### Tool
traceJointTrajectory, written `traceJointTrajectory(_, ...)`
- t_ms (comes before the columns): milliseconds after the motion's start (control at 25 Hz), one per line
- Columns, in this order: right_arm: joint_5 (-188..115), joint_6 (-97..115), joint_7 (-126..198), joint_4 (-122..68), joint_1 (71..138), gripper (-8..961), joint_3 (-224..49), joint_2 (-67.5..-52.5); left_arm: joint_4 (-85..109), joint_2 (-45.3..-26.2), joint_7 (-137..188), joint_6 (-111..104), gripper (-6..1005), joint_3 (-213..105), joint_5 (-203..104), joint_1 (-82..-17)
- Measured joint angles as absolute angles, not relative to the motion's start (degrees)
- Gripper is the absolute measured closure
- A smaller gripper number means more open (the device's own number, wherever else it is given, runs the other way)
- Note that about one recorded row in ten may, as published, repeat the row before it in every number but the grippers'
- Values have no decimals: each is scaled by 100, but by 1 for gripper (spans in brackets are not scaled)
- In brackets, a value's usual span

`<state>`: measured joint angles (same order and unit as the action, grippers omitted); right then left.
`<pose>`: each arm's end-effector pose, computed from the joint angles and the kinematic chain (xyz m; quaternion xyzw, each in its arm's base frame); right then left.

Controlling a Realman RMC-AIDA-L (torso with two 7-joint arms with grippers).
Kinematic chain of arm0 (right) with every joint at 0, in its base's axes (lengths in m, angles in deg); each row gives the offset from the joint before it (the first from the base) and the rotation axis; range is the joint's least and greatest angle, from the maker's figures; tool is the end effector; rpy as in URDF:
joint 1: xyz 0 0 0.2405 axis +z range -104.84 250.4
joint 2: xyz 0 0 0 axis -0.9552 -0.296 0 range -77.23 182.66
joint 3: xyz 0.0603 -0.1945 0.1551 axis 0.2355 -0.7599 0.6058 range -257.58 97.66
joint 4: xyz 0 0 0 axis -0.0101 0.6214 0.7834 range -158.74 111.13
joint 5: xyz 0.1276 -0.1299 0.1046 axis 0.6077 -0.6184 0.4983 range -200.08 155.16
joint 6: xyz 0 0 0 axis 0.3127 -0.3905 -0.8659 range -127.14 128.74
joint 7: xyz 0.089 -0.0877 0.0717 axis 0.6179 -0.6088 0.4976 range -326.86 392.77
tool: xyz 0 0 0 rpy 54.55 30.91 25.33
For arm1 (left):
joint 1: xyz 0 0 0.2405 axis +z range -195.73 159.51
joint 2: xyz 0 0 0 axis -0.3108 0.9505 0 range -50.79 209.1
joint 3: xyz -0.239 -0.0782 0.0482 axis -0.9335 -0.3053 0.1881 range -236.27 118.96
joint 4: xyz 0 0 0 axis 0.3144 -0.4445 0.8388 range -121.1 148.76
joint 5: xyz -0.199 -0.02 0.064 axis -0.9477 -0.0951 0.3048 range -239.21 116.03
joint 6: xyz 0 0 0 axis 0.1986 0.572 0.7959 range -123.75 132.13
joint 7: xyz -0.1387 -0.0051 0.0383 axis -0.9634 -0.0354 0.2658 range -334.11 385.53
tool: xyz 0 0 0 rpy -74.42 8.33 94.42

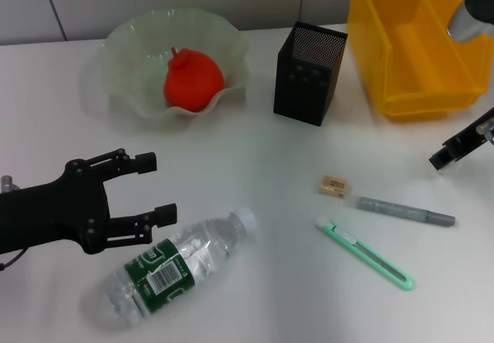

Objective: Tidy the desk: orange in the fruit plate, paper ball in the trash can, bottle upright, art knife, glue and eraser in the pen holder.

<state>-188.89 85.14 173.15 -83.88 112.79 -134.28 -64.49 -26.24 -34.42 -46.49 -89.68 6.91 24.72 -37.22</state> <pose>0.2710 0.3854 0.0577 -0.8323 0.4444 -0.2095 0.2567 -0.2613 0.2843 0.0111 -0.9360 -0.1401 -0.3113 0.0858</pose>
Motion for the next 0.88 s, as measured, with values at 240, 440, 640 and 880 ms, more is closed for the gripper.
traceJointTrajectory(240, -18773, 9835, 17340, -10390, 10981, 563, -13448, -6657, -2616, -3453, -4576, -8966, 142, 691, 2472, -3717)
traceJointTrajectory(440, -18635, 10393, 17442, -11678, 10854, 585, -13401, -6664, -2532, -3468, -4442, -8969, 143, 695, 2486, -3705)
traceJointTrajectory(640, -18670, 9742, 17441, -11914, 10757, 587, -13403, -6649, -2488, -3496, -4398, -8968, 143, 692, 2590, -3703)
traceJointTrajectory(880, -18689, 8296, 17311, -11036, 10660, 588, -13741, -6634, -2484, -3505, -4389, -8973, 143, 691, 2604, -3705)
